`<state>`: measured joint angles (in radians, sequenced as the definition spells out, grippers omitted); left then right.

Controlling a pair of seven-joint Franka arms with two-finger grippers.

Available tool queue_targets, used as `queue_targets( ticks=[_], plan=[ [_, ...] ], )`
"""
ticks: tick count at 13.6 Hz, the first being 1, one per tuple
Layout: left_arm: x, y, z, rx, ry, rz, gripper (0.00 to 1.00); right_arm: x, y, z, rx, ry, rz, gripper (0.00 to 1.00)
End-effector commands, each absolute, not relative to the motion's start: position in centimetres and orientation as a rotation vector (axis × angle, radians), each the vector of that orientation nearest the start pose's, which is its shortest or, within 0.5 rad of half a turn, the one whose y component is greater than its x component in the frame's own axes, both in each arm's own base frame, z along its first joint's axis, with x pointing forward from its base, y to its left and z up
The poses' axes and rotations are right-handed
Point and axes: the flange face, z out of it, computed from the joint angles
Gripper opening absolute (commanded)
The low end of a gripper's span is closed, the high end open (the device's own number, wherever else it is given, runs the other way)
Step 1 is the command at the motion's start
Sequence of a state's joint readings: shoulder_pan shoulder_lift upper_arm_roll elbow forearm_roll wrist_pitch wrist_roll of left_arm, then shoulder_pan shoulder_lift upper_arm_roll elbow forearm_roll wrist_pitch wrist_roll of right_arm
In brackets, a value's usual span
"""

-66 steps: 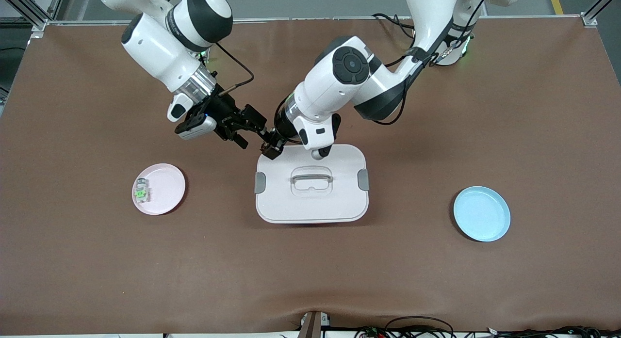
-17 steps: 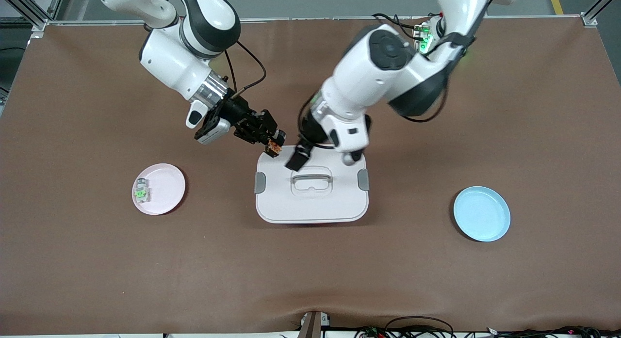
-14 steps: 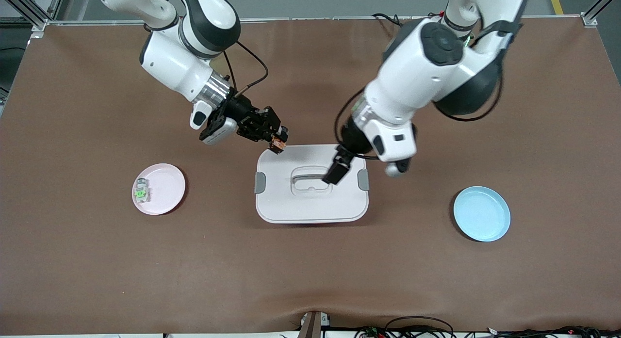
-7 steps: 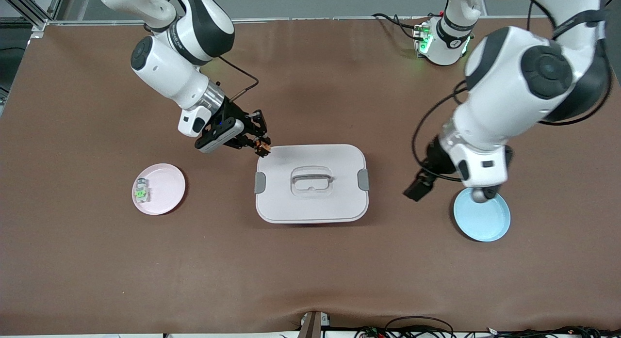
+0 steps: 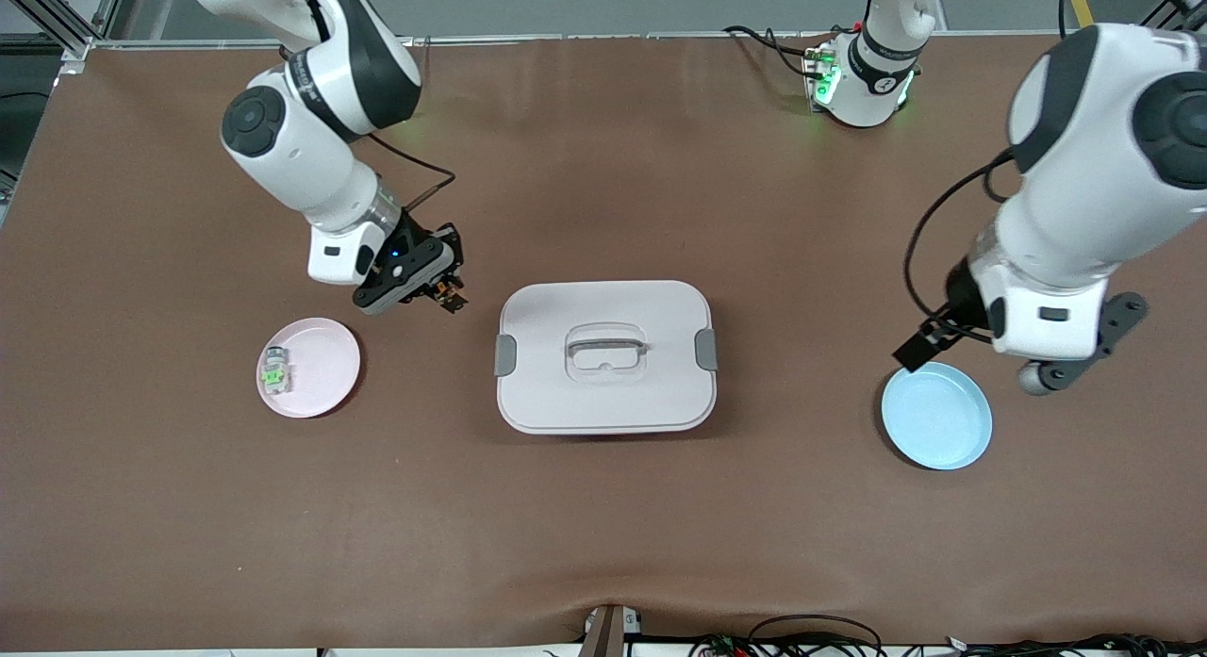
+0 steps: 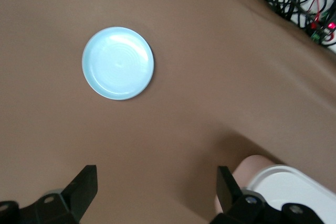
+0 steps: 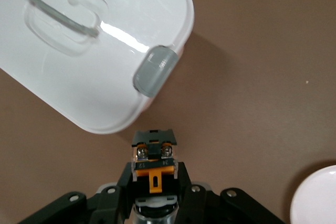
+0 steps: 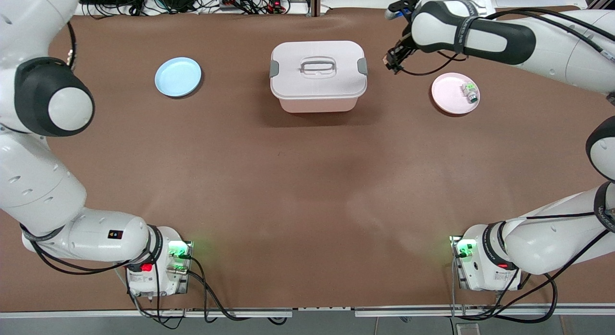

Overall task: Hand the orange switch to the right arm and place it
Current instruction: 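Move the switch with the right gripper down onto the pink plate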

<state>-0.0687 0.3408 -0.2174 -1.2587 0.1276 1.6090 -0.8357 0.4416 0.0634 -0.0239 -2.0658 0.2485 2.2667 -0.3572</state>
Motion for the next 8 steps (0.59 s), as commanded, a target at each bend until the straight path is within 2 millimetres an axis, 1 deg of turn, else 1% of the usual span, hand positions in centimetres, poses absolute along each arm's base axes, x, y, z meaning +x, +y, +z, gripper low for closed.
queue_targets(
  ticks=[1, 2, 3, 4, 5, 6, 7, 8],
  plan=[
    [62.8, -11.6, 58.5, -2.992, -0.657, -0.018, 1.0, 53.5, 20.4, 41.8, -2.745, -1.123, -0.176, 0.0],
    [62.6, -10.1, 59.0, -2.994, -0.613, -0.002, 1.0, 53.9, 19.0, 41.8, -2.729, -1.173, -0.166, 0.0],
    [62.5, -9.4, 59.2, -3.006, -0.54, 0.007, 1.0, 54.2, 17.6, 41.7, -2.722, -1.227, -0.16, 0.0],
    [62.1, -8.3, 60.0, -3.014, -0.5, 0.002, 1.0, 54.5, 16.3, 41.5, -2.712, -1.329, -0.14, 0.0],
    [61.7, -7.6, 60.2, -3.025, -0.464, 0.013, 1.0, 54.8, 14.6, 41.4, -2.709, -1.406, -0.116, 0.0],
    [60.8, -7.4, 60.7, -3.032, -0.391, 0.01, 1.0, 55.0, 13.2, 41.3, -2.705, -1.471, -0.102, 0.0],
    [60.0, -7.3, 60.8, -3.031, -0.306, 0.02, 1.0, 55.3, 11.9, 41.3, -2.69, -1.55, -0.09, 0.0],
    [59.1, -6.3, 61.0, -3.024, -0.258, 0.03, 1.0, 55.5, 10.6, 41.3, -2.675, -1.616, -0.076, 0.0]
  ],
)
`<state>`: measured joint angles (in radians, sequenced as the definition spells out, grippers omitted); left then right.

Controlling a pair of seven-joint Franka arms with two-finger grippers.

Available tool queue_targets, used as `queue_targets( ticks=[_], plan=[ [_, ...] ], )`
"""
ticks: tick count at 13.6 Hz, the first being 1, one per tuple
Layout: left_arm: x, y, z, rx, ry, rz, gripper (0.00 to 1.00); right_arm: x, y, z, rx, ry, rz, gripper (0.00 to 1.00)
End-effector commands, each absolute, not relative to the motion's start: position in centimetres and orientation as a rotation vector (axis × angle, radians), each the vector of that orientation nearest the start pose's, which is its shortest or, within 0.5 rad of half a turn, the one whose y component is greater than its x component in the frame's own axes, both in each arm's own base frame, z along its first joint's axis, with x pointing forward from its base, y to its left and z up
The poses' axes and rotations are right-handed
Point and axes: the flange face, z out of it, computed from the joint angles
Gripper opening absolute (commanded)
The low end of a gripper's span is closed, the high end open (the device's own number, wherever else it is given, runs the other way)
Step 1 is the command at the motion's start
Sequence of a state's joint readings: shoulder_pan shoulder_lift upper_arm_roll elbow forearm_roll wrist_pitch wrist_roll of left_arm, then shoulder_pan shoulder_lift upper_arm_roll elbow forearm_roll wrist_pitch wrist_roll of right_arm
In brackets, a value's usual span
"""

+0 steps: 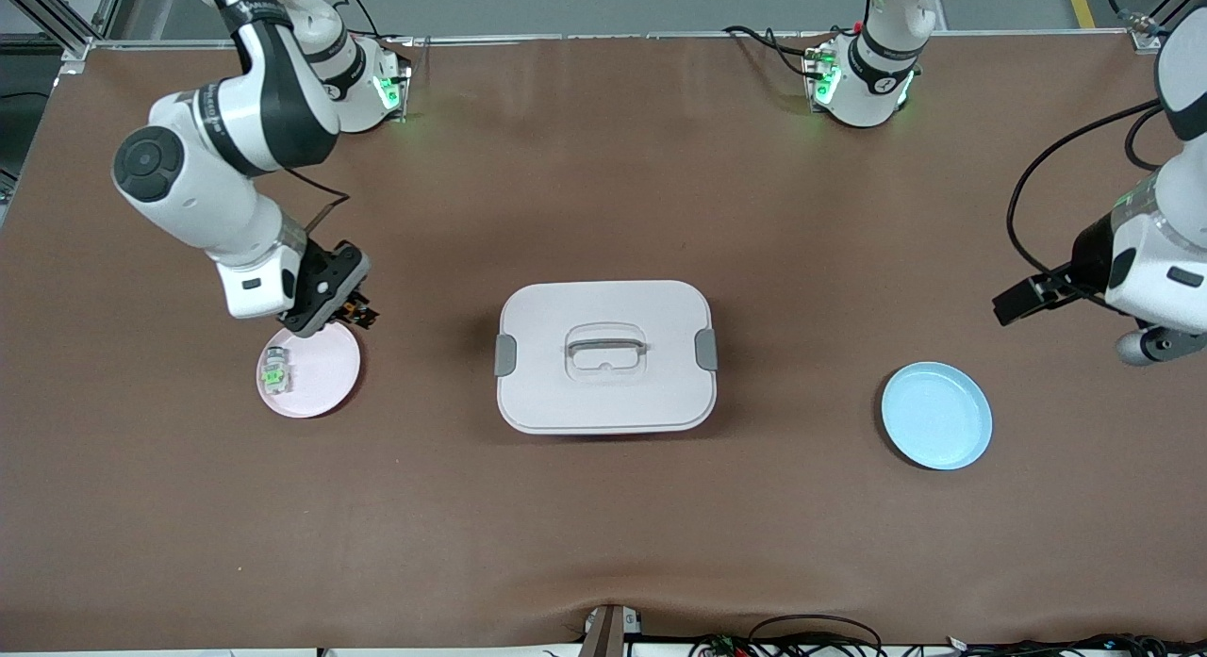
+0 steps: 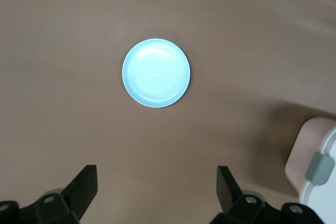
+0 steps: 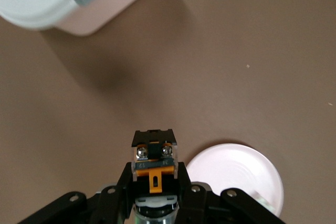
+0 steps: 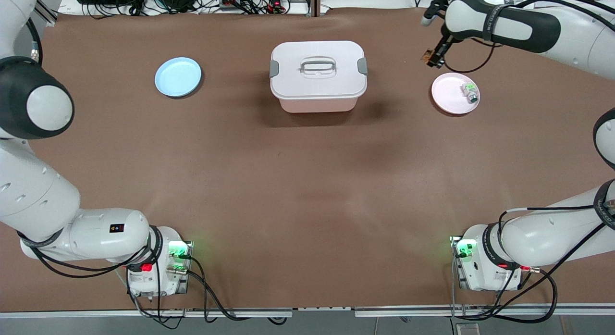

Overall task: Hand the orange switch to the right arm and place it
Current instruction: 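Move the switch with the right gripper down onto the pink plate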

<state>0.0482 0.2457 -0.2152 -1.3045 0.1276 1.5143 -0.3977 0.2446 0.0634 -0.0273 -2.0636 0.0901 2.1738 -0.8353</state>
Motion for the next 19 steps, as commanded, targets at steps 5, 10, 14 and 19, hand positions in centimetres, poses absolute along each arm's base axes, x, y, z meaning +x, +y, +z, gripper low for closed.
queue_targets(
  ticks=[5, 10, 14, 19],
  plan=[
    [55.6, -5.7, 62.4, -3.045, -0.054, 0.041, 1.0, 56.2, 4.8, 40.8, -2.595, -1.891, -0.035, 0.0],
    [53.8, -5.0, 63.6, -3.089, -0.017, 0.018, 1.0, 55.9, 3.2, 36.3, -2.473, -2.076, -0.057, 0.0],
    [52.7, -5.6, 64.2, -3.117, -0.004, 0.01, 1.0, 55.5, 2.8, 31.8, -2.427, -2.165, -0.049, 0.0],
    [49.7, -5.1, 64.0, -3.122, -0.005, -0.015, 1.0, 54.8, 2.0, 24.7, -2.456, -2.162, -0.146, 0.0]
  ],
)
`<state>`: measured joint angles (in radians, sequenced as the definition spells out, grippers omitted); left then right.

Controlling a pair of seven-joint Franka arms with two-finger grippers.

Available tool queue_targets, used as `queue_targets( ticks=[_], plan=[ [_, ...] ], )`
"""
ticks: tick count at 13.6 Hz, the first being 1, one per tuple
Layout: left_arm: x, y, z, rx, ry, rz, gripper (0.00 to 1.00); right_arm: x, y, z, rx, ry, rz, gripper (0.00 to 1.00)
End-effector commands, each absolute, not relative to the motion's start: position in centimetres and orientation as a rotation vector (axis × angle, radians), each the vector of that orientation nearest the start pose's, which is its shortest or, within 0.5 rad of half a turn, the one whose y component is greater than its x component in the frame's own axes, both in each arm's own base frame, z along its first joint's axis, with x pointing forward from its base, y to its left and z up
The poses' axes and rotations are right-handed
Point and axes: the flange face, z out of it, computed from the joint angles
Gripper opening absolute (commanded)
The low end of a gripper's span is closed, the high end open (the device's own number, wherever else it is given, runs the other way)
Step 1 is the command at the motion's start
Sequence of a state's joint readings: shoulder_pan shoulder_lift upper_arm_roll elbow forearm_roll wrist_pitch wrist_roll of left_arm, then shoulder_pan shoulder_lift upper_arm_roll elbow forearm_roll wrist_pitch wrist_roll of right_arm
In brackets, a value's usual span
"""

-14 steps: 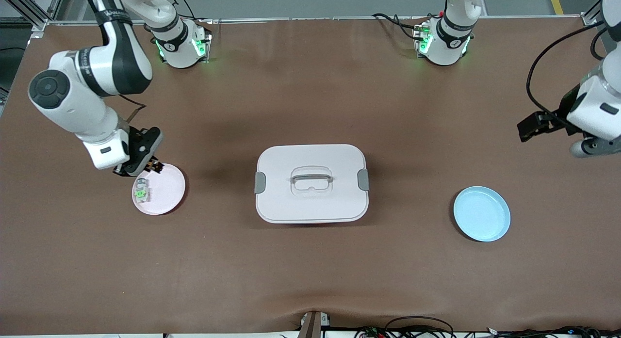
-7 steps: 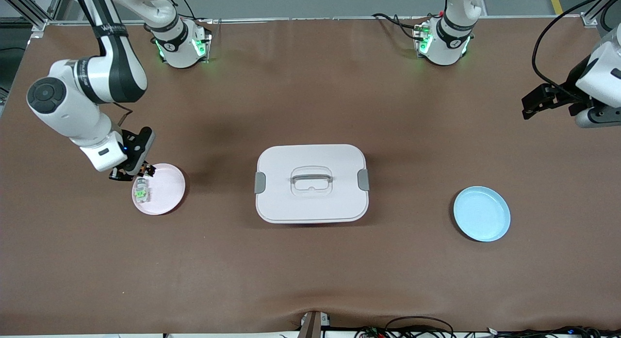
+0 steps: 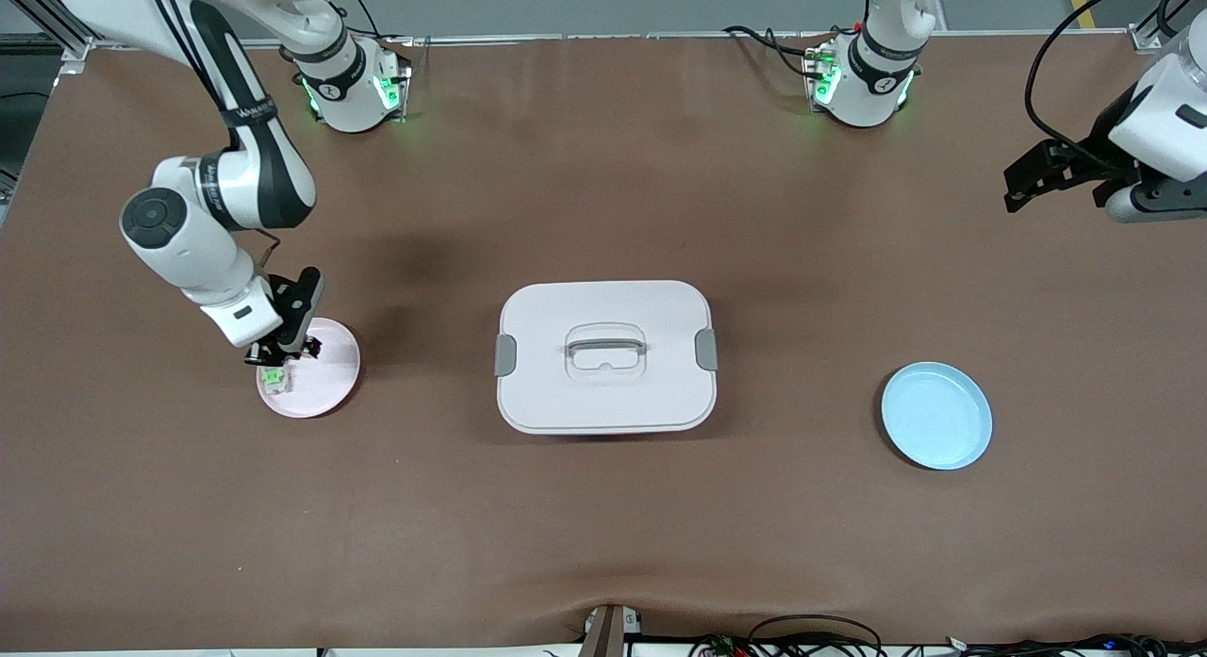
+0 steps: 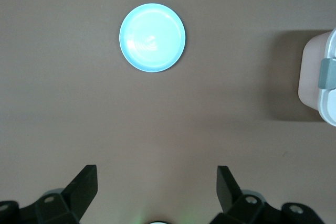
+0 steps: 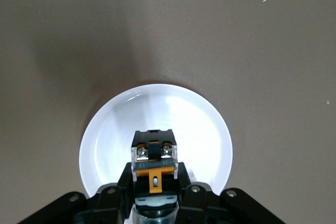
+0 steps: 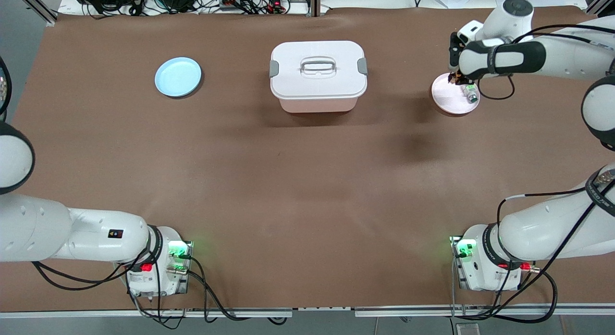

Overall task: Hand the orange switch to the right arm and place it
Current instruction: 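Move the switch with the right gripper down onto the pink plate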

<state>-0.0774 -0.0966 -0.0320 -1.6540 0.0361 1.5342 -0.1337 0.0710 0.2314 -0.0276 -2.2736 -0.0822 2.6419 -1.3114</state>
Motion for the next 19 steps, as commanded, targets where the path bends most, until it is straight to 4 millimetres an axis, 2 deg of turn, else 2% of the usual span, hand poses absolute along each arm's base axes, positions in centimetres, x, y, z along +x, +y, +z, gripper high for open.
queue_targets(
  ticks=[1, 2, 5, 8, 12, 14, 15, 19],
  plan=[
    [49.5, -5.2, 64.3, -3.134, -0.005, -0.023, 1.0, 54.7, 2.0, 23.2, -2.453, -2.15, -0.131, 0.0],
    [49.4, -5.7, 64.6, -3.149, 0.007, -0.03, 1.0, 54.6, 1.9, 21.8, -2.452, -2.142, -0.123, 0.0],
    [50.4, -5.9, 64.6, -3.151, 0.019, -0.032, 1.0, 54.5, 1.5, 19.4, -2.454, -2.132, -0.122, 0.0],
    [50.4, -5.3, 64.5, -3.133, 0.088, -0.02, 1.0, 54.3, 1.6, 18.1, -2.448, -2.128, -0.109, 0.0],
    [50.4, -4.5, 64.2, -3.131, 0.091, 0.001, 1.0, 54.4, 1.5, 17.1, -2.449, -2.121, -0.107, 0.0],
    [50.7, -4.2, 63.9, -3.131, 0.081, 0.006, 1.0, 54.4, 1.2, 16.6, -2.511, -2.039, -0.126, 0.03],
    [50.9, -4.0, 63.9, -3.131, 0.077, 0.004, 1.0, 54.3, 1.4, 16.4, -2.54, -1.995, -0.121, 0.99],
    [50.9, -4.0, 63.7, -3.131, 0.077, 0.011, 1.0, 54.5, 1.9, 16.6, -2.539, -2.0, -0.131, 1.0]
  ],
)
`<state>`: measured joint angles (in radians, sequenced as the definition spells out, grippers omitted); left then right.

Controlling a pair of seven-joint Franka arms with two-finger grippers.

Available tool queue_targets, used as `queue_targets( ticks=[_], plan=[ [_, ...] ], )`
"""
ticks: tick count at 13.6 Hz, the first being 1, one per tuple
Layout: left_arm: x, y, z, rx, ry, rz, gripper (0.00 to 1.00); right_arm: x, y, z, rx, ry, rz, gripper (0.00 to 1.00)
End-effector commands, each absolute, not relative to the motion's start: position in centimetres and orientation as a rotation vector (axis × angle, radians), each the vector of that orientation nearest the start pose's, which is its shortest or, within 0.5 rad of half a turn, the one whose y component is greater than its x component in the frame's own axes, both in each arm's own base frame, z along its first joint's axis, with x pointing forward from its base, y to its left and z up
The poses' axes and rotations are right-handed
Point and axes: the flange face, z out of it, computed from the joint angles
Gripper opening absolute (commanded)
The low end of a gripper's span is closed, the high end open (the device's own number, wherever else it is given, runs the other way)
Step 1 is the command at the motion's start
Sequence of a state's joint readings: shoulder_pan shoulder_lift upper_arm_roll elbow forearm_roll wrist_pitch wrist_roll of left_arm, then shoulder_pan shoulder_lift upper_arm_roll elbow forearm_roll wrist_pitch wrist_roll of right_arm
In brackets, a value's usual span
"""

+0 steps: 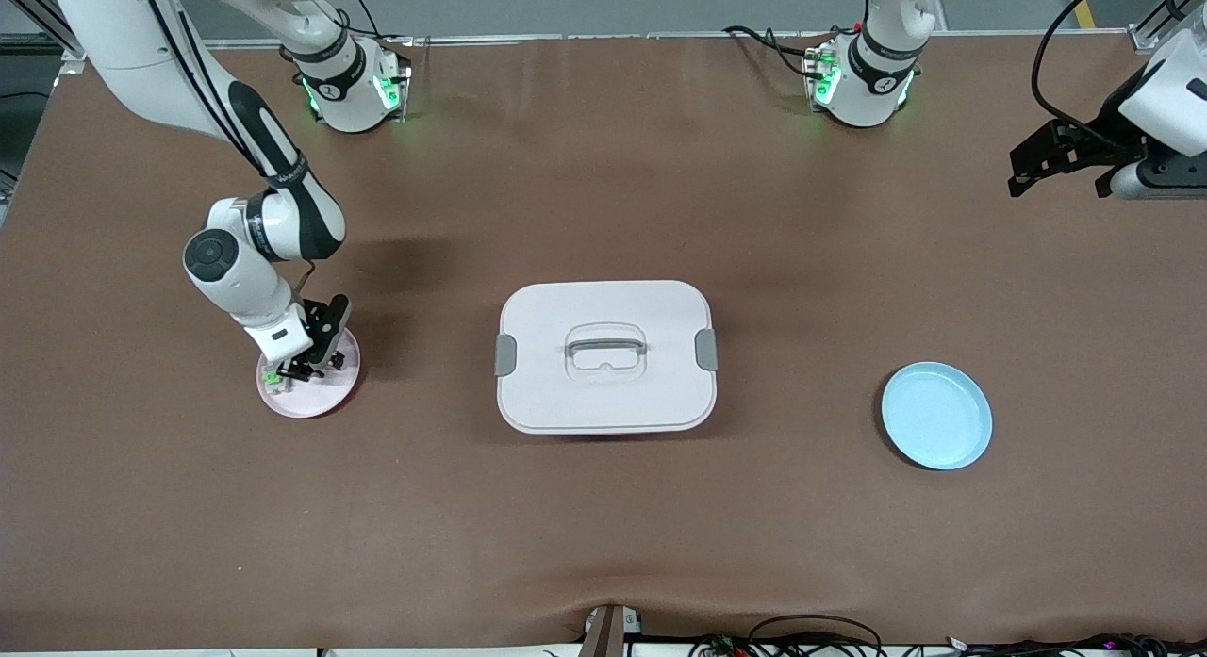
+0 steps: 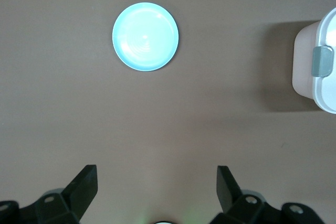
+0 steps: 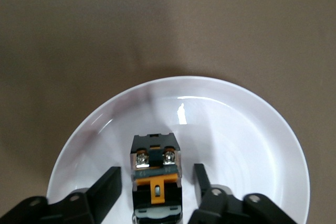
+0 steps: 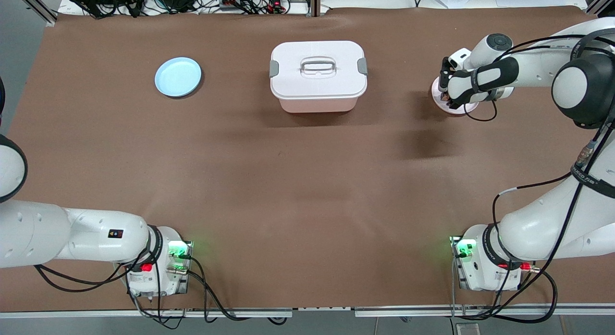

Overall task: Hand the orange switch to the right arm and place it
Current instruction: 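Open the right gripper to release the switch on the plate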

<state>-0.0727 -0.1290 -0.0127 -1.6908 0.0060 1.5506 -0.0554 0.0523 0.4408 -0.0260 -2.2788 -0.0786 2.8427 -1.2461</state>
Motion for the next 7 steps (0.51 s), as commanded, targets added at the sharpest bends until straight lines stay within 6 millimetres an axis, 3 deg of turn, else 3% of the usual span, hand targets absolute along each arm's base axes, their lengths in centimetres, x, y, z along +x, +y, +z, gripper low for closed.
queue_targets(
  ticks=[1, 7],
  plan=[
    [51.0, -4.0, 63.6, -3.131, 0.077, 0.011, 1.0, 54.5, 1.9, 16.6, -2.539, -2.0, -0.131, 1.0],
    [51.3, -4.2, 63.5, -3.133, 0.084, -0.003, 1.0, 55.9, 2.0, 18.0, -2.545, -2.005, -0.146, 1.0]
  ],
)
